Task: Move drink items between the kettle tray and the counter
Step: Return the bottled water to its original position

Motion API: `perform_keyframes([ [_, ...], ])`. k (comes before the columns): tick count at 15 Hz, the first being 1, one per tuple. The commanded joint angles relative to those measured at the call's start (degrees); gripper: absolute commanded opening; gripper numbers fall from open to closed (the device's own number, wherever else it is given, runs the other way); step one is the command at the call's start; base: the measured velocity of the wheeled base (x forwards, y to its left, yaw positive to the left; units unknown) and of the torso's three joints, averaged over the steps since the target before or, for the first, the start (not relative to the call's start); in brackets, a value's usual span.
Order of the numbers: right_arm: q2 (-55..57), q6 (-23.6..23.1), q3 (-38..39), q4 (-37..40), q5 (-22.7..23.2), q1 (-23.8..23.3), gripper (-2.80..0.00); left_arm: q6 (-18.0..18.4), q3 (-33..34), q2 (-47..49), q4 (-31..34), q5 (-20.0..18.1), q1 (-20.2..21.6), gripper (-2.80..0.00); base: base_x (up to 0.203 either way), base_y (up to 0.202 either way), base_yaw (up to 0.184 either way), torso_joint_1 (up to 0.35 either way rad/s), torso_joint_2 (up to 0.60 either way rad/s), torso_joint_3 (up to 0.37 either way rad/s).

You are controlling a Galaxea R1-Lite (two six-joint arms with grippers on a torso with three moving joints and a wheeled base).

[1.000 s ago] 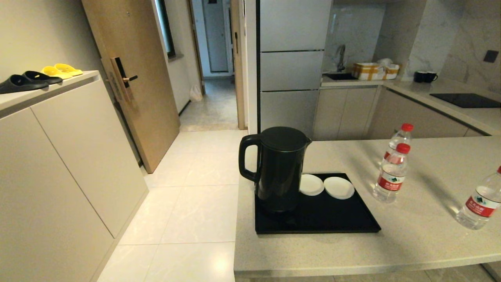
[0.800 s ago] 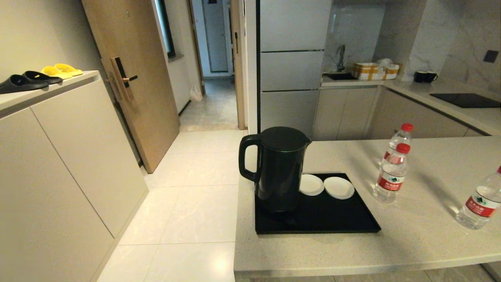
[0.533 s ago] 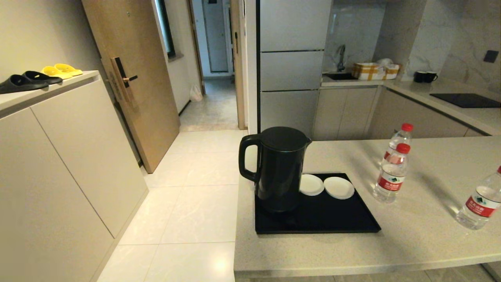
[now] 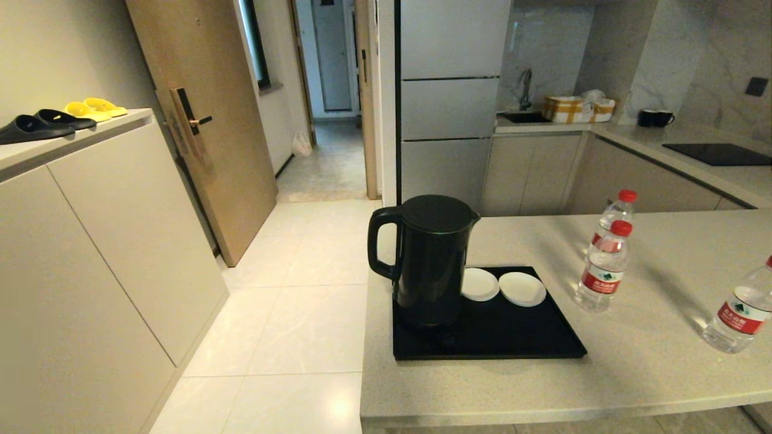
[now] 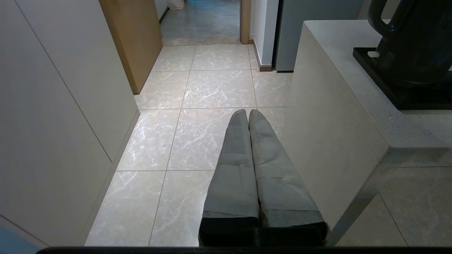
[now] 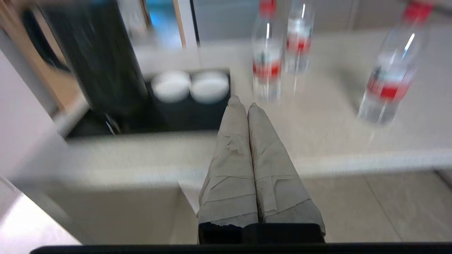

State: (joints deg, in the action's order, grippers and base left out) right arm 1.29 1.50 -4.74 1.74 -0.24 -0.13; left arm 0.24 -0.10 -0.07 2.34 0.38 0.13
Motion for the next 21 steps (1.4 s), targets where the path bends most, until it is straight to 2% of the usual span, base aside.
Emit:
perform_keyframes([
  [1, 8.50, 1.92, -14.12, 3.32, -1.26, -0.25, -2.80, 0.02, 0.01, 0.07, 0.03, 0.04, 0.04, -2.80, 0.000, 0.000, 0.000, 0.000, 0.00, 0.000],
  [3, 19.90, 4.06, -25.04, 11.26, -3.32, -0.35, -2.80, 0.02, 0.01, 0.07, 0.03, 0.00, -0.02, -2.80, 0.000, 0.000, 0.000, 0.000, 0.00, 0.000],
  [5, 29.60, 5.00, -26.44, 13.58, -2.20, -0.32, -2.80, 0.02, 0.01, 0.07, 0.03, -0.02, 0.03, -2.80, 0.000, 0.000, 0.000, 0.000, 0.00, 0.000],
  [6, 34.82, 5.20, -24.56, 11.09, -0.53, -0.32, -2.80, 0.02, 0.01, 0.03, 0.03, 0.03, 0.03, -2.80, 0.000, 0.000, 0.000, 0.000, 0.00, 0.000],
  [8, 46.95, 5.40, -20.81, 1.80, 0.83, -0.42, -2.80, 0.02, 0.01, 0.07, 0.03, 0.06, 0.04, -2.80, 0.000, 0.000, 0.000, 0.000, 0.00, 0.000],
  [10, 61.66, 5.95, -17.95, -9.55, -0.61, -0.61, -2.80, 0.02, 0.01, 0.07, 0.03, 0.06, 0.04, -2.80, 0.000, 0.000, 0.000, 0.000, 0.00, 0.000],
  [13, 83.47, 6.91, -15.06, -32.36, -2.88, -0.74, -2.80, 0.02, 0.01, 0.07, 0.03, -0.01, 0.02, -2.80, 0.000, 0.000, 0.000, 0.000, 0.00, 0.000],
  [15, 95.01, 4.84, -15.04, -49.05, -4.22, -0.72, -2.80, 0.02, 0.01, 0.07, 0.03, -0.01, -0.05, -2.80, 0.000, 0.000, 0.000, 0.000, 0.00, 0.000],
  [17, 103.36, 1.67, -17.26, -57.05, -7.14, -0.27, -2.80, 0.02, 0.01, 0.07, 0.03, 0.06, 0.04, -2.80, 0.000, 0.000, 0.000, 0.000, 0.00, 0.000],
  [18, 106.52, 1.07, -18.45, -60.59, -8.55, 0.04, 0.00, 0.02, 0.01, 0.03, 0.03, 0.00, 0.01, -2.80, 0.000, 0.000, 0.000, 0.000, 0.00, 0.000],
  [19, 108.86, 0.86, -20.58, -64.12, -9.29, 0.17, 0.00, 0.02, 0.01, 0.07, 0.03, 0.01, 0.04, -2.80, 0.000, 0.000, 0.000, 0.000, 0.00, 0.000],
  [21, 111.81, -0.27, -25.18, -65.63, -9.79, -0.38, 0.00, 0.02, 0.01, 0.07, 0.03, -0.02, 0.03, -2.80, 0.000, 0.000, 0.000, 0.000, 0.00, 0.000],
])
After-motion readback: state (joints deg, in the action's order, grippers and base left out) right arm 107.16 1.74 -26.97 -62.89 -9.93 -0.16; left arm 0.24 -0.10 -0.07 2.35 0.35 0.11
